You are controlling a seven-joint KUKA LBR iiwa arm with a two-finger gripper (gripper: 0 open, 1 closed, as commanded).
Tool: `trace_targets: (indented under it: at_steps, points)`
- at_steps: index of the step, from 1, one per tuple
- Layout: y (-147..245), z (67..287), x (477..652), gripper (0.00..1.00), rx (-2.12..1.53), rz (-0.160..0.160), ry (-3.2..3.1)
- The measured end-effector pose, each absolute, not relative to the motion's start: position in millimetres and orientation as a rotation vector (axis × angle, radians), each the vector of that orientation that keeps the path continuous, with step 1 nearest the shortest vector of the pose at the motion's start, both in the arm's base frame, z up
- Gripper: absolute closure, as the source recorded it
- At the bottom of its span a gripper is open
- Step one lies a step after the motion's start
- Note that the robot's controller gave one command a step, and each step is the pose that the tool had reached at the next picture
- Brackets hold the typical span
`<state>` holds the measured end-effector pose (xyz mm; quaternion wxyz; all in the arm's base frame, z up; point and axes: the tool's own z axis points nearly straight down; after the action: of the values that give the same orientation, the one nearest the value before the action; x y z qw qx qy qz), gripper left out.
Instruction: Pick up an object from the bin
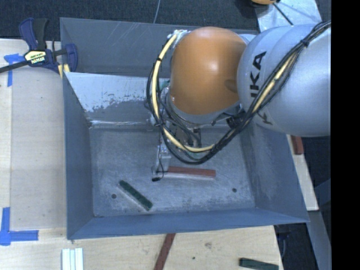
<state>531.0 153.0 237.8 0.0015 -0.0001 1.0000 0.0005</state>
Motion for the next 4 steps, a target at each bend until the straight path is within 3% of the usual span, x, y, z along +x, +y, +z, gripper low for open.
trace_targets:
  at_steps: [1, 2, 3, 4]
  points:
    - [141.1, 186.3, 523.8, 0.0, 0.068, 0.004, 3.132]
    - [147.3, 153.0, 508.0, 0.0, 0.104, 0.0, 3.143]
    - [160.9, 88.5, 494.2, 1.0, 0.378, 0.0, 3.119]
    - [160.7, 88.5, 494.3, 1.0, 0.38, 0.0, 3.119]
